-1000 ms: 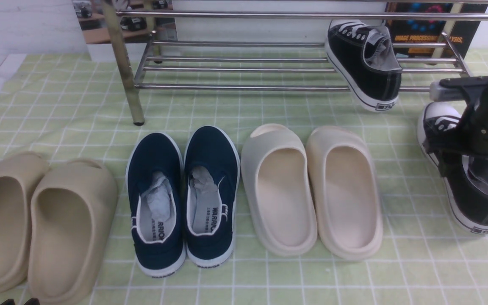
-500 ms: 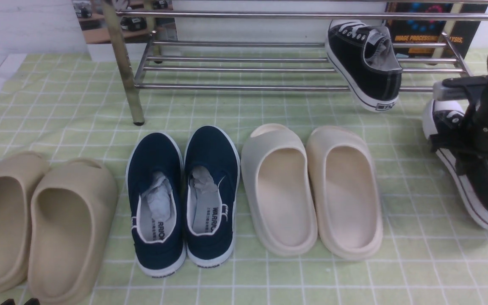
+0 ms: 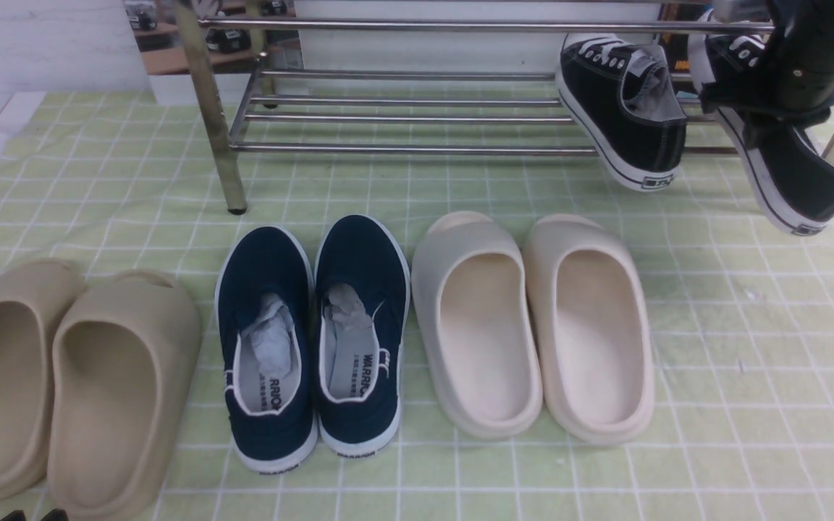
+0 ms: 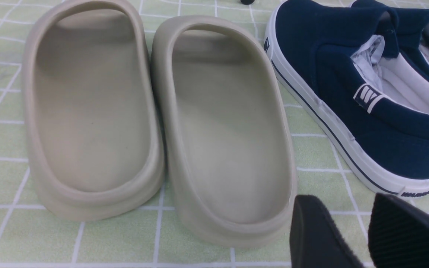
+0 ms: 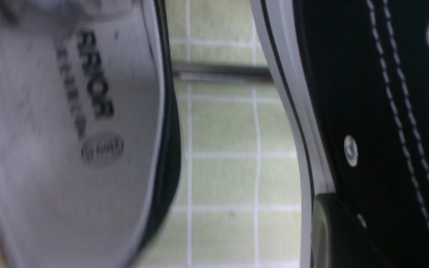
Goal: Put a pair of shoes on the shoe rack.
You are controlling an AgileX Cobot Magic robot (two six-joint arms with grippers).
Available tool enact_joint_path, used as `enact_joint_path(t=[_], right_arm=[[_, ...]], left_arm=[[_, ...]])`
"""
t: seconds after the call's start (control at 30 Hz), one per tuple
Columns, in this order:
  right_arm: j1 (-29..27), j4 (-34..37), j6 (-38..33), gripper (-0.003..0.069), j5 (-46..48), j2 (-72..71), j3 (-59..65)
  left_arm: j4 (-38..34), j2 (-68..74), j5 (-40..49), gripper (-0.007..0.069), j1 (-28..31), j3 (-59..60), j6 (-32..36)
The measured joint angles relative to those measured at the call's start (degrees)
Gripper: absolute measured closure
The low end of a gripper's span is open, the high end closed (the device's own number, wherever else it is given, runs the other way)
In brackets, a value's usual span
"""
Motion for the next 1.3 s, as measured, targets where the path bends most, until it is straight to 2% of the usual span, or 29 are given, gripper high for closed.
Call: enact_joint_path(t=[0.23, 0.47, 0.57, 0.6, 0.63, 0.67, 0.7, 0.73, 0.8, 0.93, 1.03, 1.13, 1.2, 1.3], right_arm=[[0.06, 0.54, -0.59, 0.0529, 3.54, 12.06, -18.44], [0.11, 0.70, -0.40, 0.0517, 1.96, 13.16, -19.48], [0.11, 1.12, -0.40, 0.0416, 0.59, 13.35, -19.48], [0.11, 1.27, -0.46, 0.0416, 0.59, 13.35, -19.48], [0.11, 2.22, -0.59, 0.0326, -1.22, 13.35, -19.62], [0.11, 2.37, -0.59, 0.0316, -1.17, 13.35, -19.62], [0.11, 3.92, -0.65, 0.0229, -1.24, 13.09, -19.67], [0.11, 4.01, -0.65, 0.0220, -1.17, 13.08, -19.67], [0.11, 5.80, -1.83, 0.0136, -0.56, 12.29, -19.67], [0.11, 7.15, -4.22, 0.0089, -0.29, 7.29, -16.73], [0.11, 7.50, -7.26, 0.0099, 0.68, 0.93, -10.86], [-0.09, 7.50, -9.04, 0.0143, 1.78, -6.18, -3.18], [-0.40, 7.50, -9.65, 0.0202, 1.78, -11.27, 1.64], [-0.29, 7.81, -9.90, 0.0361, 1.91, -19.50, 5.07]], left_arm=[[0.00, 0.00, 0.00, 0.0384, 0.00, 0.00, 0.00], [0.00, 0.00, 0.00, 0.0384, 0.00, 0.00, 0.00], [0.00, 0.00, 0.00, 0.0384, 0.00, 0.00, 0.00], [0.00, 0.00, 0.00, 0.0384, 0.00, 0.00, 0.00], [0.00, 0.00, 0.00, 0.0384, 0.00, 0.00, 0.00], [0.00, 0.00, 0.00, 0.0384, 0.00, 0.00, 0.00], [0.00, 0.00, 0.00, 0.0384, 0.00, 0.00, 0.00], [0.00, 0.00, 0.00, 0.0384, 0.00, 0.00, 0.00], [0.00, 0.00, 0.00, 0.0384, 0.00, 0.00, 0.00], [0.00, 0.00, 0.00, 0.0384, 0.00, 0.00, 0.00], [0.00, 0.00, 0.00, 0.0384, 0.00, 0.00, 0.00], [0.00, 0.00, 0.00, 0.0384, 0.00, 0.00, 0.00], [0.00, 0.00, 0.00, 0.0384, 0.00, 0.00, 0.00], [0.00, 0.00, 0.00, 0.0384, 0.00, 0.00, 0.00]])
